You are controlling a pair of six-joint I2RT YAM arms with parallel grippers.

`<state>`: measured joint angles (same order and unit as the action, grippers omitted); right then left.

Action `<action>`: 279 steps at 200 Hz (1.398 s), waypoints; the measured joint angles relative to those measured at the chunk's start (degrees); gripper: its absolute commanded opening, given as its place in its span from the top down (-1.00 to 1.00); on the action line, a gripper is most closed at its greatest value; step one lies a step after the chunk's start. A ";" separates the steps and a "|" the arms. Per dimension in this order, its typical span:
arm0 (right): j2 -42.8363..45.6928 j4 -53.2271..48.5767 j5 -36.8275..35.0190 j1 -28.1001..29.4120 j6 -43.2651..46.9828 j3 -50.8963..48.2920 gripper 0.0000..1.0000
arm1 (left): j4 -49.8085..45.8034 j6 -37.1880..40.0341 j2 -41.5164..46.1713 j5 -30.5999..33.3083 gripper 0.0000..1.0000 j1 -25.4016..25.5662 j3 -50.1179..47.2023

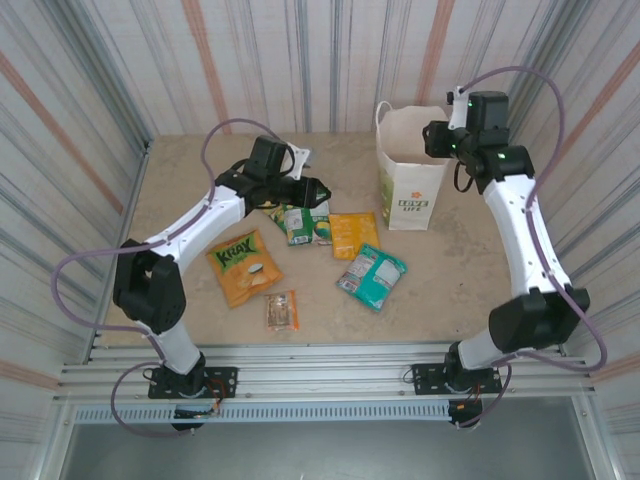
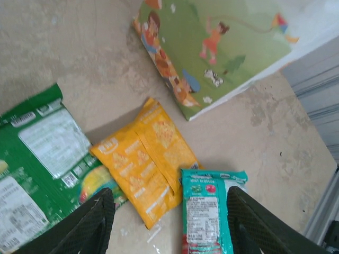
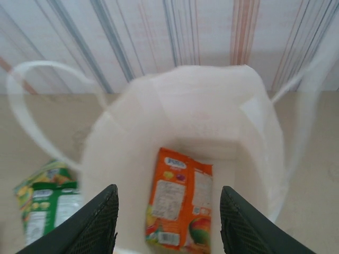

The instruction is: Place the snacks into the paper bag

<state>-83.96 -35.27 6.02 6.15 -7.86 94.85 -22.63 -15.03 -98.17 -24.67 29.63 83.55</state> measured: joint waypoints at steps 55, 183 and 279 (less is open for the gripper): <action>13.90 -5.60 4.87 1.46 -7.02 -14.21 -0.08 | 5.27 -4.85 2.01 -2.38 -0.17 5.42 -9.97; 26.25 11.17 23.87 1.38 -31.82 -66.23 -0.26 | 12.48 -12.24 -11.47 -6.01 0.23 12.13 -14.67; 21.77 27.32 28.00 1.51 -35.63 -75.34 -0.31 | 14.40 -12.79 -14.99 -5.86 0.37 12.87 -15.41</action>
<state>-62.19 -7.94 34.02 7.66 -43.48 19.51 -8.23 -27.81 -113.16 -30.52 42.50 68.14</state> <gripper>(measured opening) 0.653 0.320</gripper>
